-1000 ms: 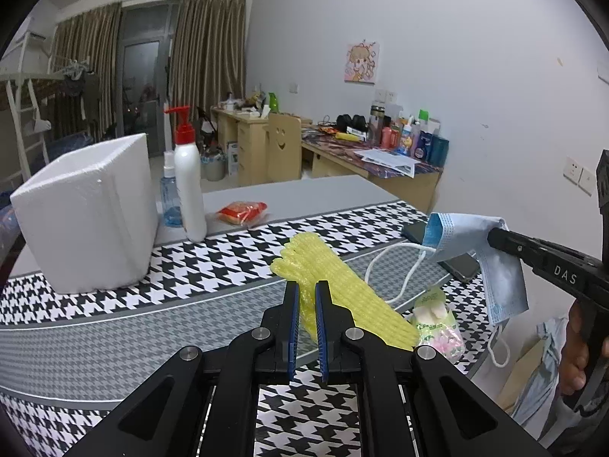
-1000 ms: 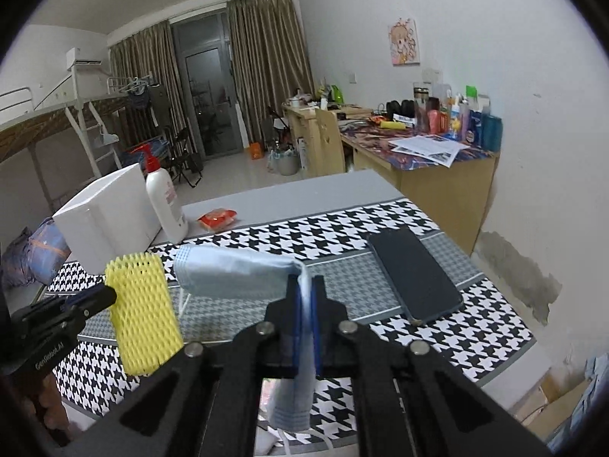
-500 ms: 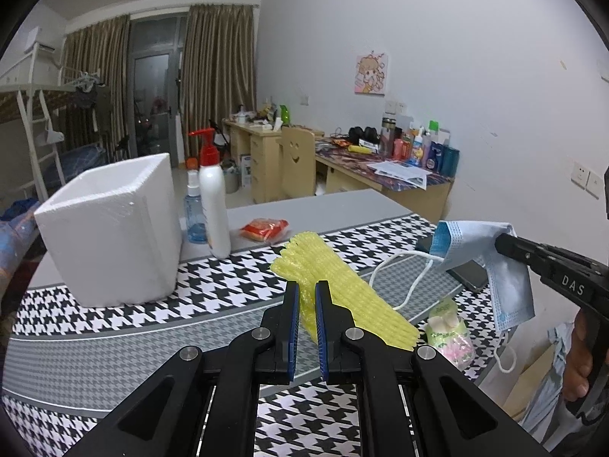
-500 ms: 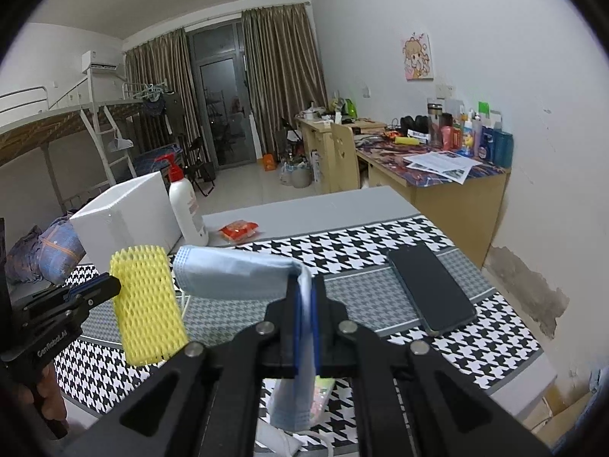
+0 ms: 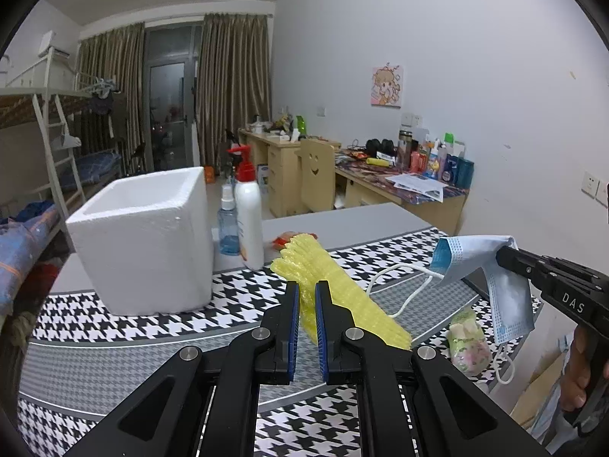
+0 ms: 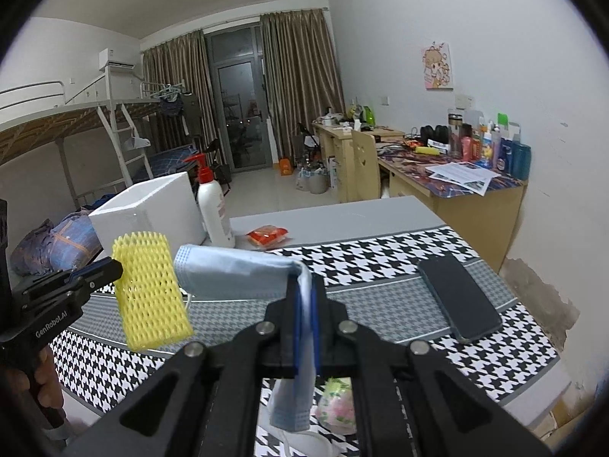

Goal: Organize soft objects
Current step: 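Lift the yellow sponge with the left gripper while the right gripper lifts the blue mask, then carry the sponge and mask over the white foam box with both grippers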

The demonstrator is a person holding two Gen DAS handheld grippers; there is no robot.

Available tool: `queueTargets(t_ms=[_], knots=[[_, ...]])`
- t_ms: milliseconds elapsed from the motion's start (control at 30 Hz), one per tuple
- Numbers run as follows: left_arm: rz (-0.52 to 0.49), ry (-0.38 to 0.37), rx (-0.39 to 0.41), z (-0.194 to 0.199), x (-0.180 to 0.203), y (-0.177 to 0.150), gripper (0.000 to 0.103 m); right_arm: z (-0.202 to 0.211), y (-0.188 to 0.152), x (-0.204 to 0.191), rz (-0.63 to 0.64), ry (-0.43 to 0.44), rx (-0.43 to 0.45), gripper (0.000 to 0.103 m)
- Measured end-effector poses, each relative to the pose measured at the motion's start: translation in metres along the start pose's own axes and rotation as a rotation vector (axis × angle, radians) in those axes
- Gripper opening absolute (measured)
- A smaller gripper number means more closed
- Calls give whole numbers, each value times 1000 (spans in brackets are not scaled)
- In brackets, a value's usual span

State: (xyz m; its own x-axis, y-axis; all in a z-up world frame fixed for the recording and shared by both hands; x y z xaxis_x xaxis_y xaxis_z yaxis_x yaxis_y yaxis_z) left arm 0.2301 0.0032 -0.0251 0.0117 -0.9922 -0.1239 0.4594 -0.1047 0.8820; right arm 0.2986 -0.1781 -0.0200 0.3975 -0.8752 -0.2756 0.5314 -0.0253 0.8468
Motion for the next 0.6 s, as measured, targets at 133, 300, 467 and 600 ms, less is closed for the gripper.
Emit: queueTargets(t_ms=[133, 300, 467, 600], knots=[[8, 17, 7, 7, -11, -1, 9, -1, 3, -7, -5, 6, 10, 7], [14, 39, 10, 11, -24, -3, 9, -3, 5, -20, 1, 22, 17, 7], [36, 60, 3, 11, -41, -7, 9, -12, 3, -30, 8, 15, 8, 7], [48, 67, 0, 11, -52, -11, 9, -19, 1, -39, 19, 13, -1, 7]])
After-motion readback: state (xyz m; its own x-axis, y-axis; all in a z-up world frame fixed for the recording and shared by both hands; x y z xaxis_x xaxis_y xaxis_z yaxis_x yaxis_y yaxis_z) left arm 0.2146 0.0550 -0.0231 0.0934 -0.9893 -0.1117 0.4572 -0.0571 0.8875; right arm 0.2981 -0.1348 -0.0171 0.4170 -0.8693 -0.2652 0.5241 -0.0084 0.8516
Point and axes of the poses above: each gripper's, at about its wrist camera, not at the fingertips, and z roughly against the way its jaws point, x to its right, y to its top, the point moved 10 cm from there along -z, roughly the way its jaws point, and after that the axes turned 11 degrees about -z, right-handed, at the moved point
